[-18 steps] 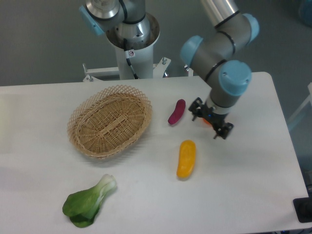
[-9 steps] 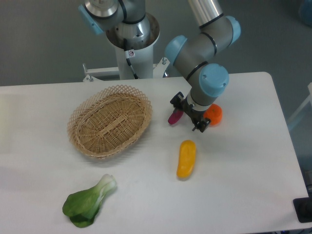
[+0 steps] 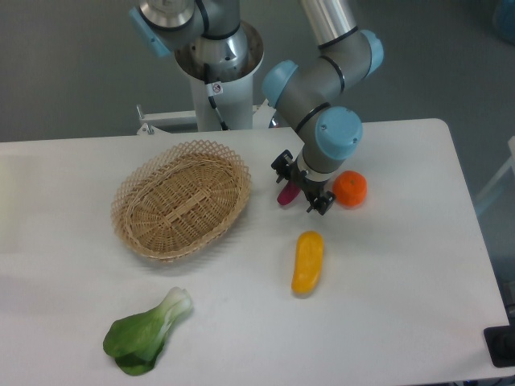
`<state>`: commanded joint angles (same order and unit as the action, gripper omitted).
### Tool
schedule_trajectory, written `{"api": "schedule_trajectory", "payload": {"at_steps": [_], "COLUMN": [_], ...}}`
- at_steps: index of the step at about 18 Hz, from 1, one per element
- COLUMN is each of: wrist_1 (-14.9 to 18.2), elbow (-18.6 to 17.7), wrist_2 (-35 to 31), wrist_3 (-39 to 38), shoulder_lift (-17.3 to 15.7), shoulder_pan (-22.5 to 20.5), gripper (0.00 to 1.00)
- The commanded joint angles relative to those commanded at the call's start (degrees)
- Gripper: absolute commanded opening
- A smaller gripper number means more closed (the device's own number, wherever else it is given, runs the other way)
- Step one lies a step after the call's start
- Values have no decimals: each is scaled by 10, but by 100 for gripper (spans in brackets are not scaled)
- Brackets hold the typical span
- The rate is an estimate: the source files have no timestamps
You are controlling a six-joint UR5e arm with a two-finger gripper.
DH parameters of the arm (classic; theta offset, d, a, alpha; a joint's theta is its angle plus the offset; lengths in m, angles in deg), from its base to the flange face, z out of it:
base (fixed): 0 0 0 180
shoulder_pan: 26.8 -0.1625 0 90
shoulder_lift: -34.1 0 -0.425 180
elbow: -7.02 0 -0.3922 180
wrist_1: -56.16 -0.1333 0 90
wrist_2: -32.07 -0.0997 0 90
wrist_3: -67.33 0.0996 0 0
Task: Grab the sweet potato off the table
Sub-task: 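Lower the gripper onto the sweet potato and close on it, then lift the held sweet potato up off the table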
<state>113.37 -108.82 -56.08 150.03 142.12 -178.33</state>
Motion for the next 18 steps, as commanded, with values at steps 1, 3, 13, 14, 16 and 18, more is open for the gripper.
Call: {"api": "schedule_trajectory", "payload": {"at_steps": [1, 3, 13, 14, 16, 18], "wrist_1": [0, 1, 2, 1, 4, 5], "elbow": [-1, -1, 15, 18, 25, 46], "wrist_2": [0, 0, -1, -1, -1, -1], "wrist_3": [0, -1, -30, -30, -30, -29], "shoulder_lift": [0, 0, -7, -8, -14, -15], "shoulder_pan": [0, 0, -1, -1, -2, -2], "gripper": [100, 87, 19, 19, 19, 19]}}
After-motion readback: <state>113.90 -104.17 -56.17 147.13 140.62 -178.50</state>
